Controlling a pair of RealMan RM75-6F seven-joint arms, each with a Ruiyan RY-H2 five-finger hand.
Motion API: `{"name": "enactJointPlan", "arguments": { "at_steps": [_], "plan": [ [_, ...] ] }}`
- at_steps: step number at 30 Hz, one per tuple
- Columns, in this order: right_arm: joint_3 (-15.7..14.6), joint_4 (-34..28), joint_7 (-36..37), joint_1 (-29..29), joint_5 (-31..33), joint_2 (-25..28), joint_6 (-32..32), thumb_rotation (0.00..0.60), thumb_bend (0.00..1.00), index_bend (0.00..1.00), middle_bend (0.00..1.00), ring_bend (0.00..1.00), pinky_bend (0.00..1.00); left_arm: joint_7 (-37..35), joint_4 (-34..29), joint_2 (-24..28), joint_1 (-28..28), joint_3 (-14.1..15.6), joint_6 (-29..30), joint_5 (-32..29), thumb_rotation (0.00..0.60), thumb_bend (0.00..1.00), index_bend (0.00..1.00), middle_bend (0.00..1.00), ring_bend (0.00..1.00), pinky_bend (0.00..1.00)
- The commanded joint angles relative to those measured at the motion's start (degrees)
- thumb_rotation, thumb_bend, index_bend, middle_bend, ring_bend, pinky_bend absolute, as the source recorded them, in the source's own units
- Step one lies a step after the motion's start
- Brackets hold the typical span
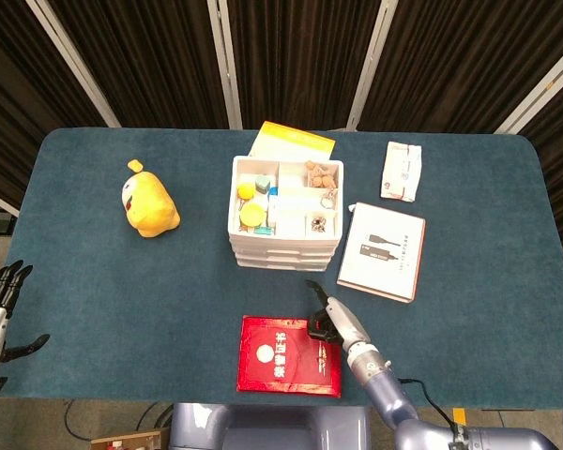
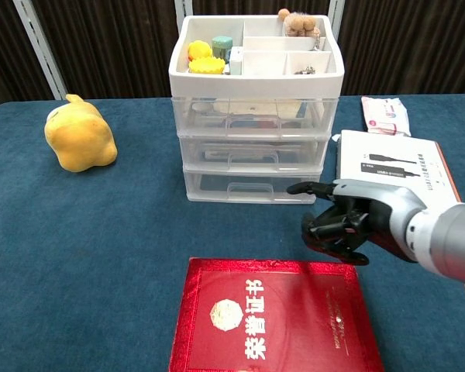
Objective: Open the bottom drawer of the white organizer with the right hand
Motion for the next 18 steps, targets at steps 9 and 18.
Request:
{"name": "enactJointPlan", "arguments": {
  "at_steps": [9, 18],
  "plan": [
    [6.18, 9.42, 4.68, 4.57, 9.35, -8.56, -3.14, 0.6, 0.78, 0.0, 0.83, 0.83, 0.91, -1.7, -0.6, 0.63, -0.23, -0.13, -0.69, -0.58, 0.6, 0.04, 0.0, 0.0, 0.0, 0.0],
    [10.58, 16.45, 9.85, 6.1, 13.62, -14.11, -3.9, 0.6, 0.8, 0.0, 0.83, 0.83, 0.91, -2.97, -0.83, 1.08, -0.39, -0.23, -1.07, -0.85, 0.6, 0.04, 0.0, 0.0, 0.0, 0.0]
  ]
}}
